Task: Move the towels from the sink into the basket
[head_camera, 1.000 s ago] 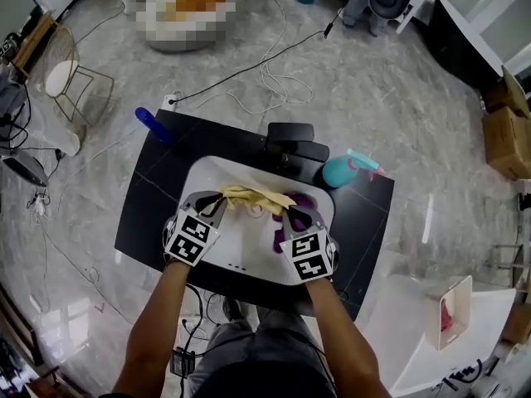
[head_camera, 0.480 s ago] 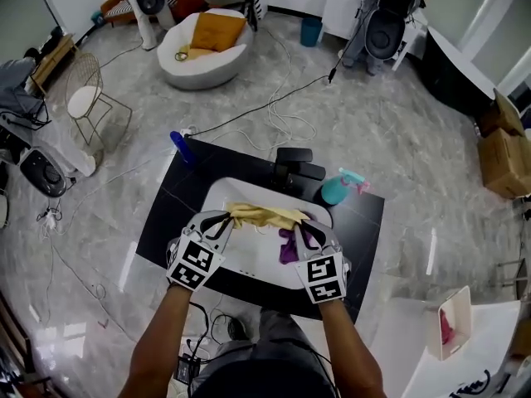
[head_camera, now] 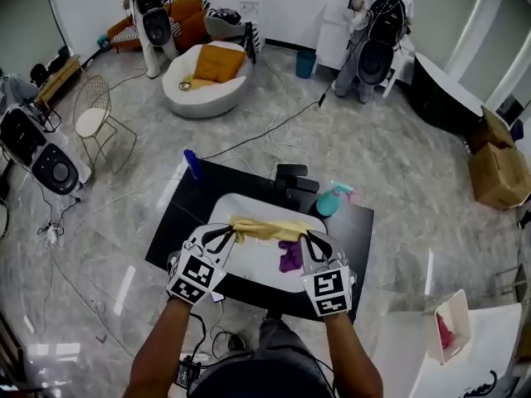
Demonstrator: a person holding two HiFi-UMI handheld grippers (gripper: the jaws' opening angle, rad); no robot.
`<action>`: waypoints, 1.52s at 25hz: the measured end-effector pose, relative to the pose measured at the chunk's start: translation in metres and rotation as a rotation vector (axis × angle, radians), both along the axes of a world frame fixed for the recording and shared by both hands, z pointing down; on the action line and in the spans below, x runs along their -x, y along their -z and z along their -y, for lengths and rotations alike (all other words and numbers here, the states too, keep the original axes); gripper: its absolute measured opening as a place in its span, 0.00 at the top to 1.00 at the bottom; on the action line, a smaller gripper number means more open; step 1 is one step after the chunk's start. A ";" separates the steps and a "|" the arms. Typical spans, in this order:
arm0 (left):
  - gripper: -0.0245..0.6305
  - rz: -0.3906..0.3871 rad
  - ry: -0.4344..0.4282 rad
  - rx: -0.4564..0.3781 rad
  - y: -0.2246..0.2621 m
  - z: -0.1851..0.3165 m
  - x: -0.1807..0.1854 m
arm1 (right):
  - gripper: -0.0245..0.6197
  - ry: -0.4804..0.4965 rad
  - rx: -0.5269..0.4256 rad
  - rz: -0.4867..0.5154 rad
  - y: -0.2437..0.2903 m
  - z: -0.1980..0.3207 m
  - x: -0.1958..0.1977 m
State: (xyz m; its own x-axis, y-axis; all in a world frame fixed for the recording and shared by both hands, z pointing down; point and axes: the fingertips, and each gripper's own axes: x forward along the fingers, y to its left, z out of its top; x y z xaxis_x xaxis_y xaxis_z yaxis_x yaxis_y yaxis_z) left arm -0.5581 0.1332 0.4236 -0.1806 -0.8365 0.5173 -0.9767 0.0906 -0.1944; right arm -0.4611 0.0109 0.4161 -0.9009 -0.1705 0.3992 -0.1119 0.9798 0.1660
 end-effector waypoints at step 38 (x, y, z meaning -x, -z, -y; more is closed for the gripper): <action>0.91 0.132 -0.509 -0.196 0.126 -0.028 -0.331 | 0.93 -0.371 -0.178 0.107 0.126 -0.082 -0.371</action>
State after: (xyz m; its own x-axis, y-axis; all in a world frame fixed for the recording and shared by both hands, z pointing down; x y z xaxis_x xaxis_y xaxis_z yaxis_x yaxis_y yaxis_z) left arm -0.2274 0.1613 0.2973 0.2183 -0.9135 0.3434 -0.8753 -0.3389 -0.3451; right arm -0.0902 0.0925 0.2899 -0.8001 -0.5490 0.2418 -0.4776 0.8269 0.2970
